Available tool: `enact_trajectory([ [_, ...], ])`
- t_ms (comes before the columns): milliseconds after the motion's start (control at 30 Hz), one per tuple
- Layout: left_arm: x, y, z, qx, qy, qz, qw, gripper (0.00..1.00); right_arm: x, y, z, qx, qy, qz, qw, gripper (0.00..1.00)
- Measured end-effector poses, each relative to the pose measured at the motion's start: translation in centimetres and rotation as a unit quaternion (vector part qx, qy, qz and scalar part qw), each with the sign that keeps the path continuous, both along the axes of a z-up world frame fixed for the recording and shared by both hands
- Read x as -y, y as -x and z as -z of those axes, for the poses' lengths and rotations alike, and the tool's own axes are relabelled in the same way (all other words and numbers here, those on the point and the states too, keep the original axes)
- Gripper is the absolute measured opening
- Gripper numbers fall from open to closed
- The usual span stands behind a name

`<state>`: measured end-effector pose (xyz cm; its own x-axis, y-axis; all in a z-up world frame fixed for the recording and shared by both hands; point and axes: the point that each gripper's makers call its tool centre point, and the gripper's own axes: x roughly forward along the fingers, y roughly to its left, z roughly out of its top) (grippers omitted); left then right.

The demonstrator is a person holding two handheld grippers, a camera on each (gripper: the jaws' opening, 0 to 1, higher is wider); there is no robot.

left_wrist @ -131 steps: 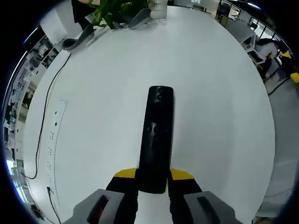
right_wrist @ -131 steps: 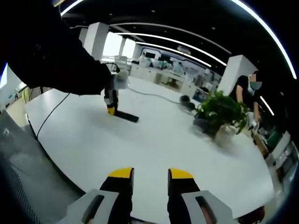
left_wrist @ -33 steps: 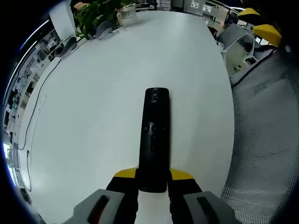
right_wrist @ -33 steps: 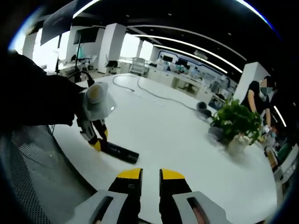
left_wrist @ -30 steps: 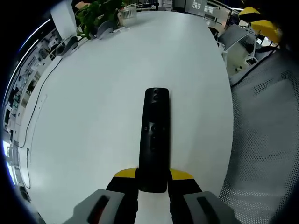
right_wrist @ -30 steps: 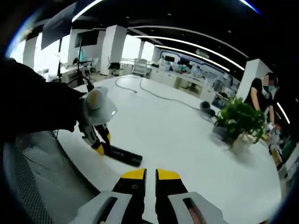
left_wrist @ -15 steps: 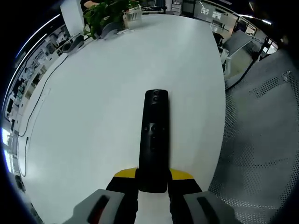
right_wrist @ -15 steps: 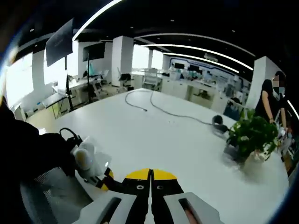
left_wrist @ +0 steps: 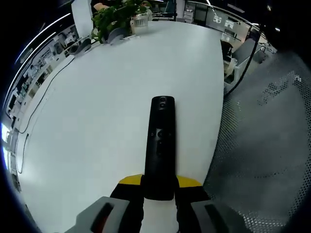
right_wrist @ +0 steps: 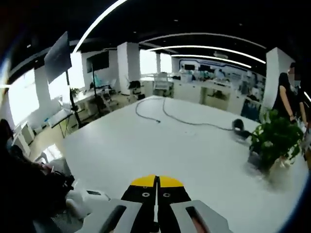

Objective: Press the specified remote control buttons in sequence, fully releasing each button before pressing the next.

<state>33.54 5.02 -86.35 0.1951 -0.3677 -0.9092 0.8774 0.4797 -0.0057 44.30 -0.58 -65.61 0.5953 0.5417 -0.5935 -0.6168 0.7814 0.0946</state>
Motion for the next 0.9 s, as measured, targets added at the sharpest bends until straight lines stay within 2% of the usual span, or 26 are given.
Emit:
enact_trajectory([
  [67,0.1,0.2,0.0,0.002,0.002,-0.001,1.0000,0.23,-0.1,0.2,1.4,-0.037,0.000,-0.002,0.9993,0.00],
  [133,0.1,0.2,0.0,0.004,0.004,0.000,1.0000,0.24,-0.2,1.0,3.7,-0.098,0.010,-0.011,0.9951,0.00],
  [267,0.0,0.3,0.0,0.006,0.014,0.001,0.9999,0.24,0.3,1.3,6.7,-0.124,0.027,-0.003,0.9919,0.00],
  [367,0.1,0.4,0.0,0.007,0.020,0.005,0.9998,0.24,0.6,2.8,9.5,-0.189,0.024,0.005,0.9816,0.00],
  [533,0.1,0.3,-0.1,0.013,0.033,0.010,0.9993,0.24,2.1,4.2,14.2,-0.253,0.066,0.026,0.9648,0.00],
  [600,0.1,0.3,-0.1,0.013,0.037,0.011,0.9992,0.24,2.5,4.9,15.3,-0.278,0.079,0.025,0.9570,0.00],
  [833,0.1,0.2,-0.1,0.010,0.049,0.010,0.9987,0.24,3.3,6.2,17.8,-0.319,0.106,0.025,0.9413,0.00],
  [900,0.1,0.2,-0.1,0.009,0.050,0.010,0.9987,0.24,3.5,5.8,18.2,-0.307,0.117,0.027,0.9441,0.00],
])
